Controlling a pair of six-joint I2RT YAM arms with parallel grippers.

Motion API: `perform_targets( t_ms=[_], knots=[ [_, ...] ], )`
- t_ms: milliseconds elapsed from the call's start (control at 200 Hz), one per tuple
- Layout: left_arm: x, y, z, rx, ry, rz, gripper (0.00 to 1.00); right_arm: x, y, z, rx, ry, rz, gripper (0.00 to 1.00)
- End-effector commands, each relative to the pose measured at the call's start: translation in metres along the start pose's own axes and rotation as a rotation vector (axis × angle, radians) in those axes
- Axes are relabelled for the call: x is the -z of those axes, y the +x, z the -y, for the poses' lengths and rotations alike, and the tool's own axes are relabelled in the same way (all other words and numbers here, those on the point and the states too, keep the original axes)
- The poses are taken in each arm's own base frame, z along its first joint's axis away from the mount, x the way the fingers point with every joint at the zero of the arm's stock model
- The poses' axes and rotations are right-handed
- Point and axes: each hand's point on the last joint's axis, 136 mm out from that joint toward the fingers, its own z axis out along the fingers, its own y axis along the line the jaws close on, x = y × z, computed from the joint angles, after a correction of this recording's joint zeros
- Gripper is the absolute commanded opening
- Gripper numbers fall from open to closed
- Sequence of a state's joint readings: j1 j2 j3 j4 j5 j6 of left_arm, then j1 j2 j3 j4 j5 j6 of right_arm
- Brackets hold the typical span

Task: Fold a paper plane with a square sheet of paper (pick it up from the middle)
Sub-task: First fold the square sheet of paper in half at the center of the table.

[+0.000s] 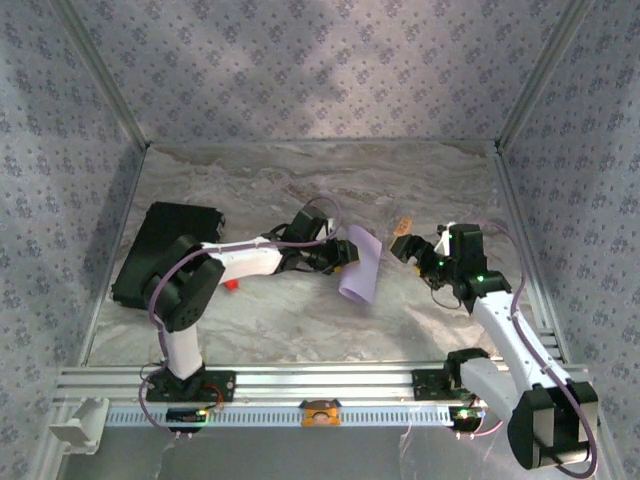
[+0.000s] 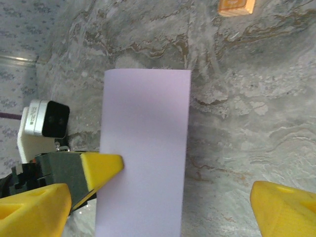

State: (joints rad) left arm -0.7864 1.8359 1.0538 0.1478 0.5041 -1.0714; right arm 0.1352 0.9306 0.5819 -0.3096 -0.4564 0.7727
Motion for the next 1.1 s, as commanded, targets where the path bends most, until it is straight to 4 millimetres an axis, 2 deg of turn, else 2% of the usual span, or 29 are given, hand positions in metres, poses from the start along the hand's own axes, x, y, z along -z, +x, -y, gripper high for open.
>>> perform_targets(
  t_ms=[0,160,655,880,1094],
  knots=[
    [-0.011,0.002,-0.001,0.028,0.031,0.015,0.42,-0.005,0.008,-0.007,0.028,-0.062,-0.051,0.95],
    [-0.02,0.007,-0.012,0.062,0.004,0.018,0.41,-0.008,0.008,-0.009,0.027,-0.075,-0.061,0.96],
    [-0.026,0.014,-0.044,0.058,-0.121,0.043,0.42,-0.016,0.016,-0.018,0.081,-0.109,-0.047,0.96],
    [-0.026,0.018,-0.049,-0.01,-0.22,0.05,0.48,-0.018,0.018,-0.013,0.078,-0.085,-0.049,0.97],
    [-0.023,0.017,-0.054,-0.056,-0.292,0.05,0.54,-0.018,0.021,-0.018,0.1,-0.1,-0.066,0.98]
  ],
)
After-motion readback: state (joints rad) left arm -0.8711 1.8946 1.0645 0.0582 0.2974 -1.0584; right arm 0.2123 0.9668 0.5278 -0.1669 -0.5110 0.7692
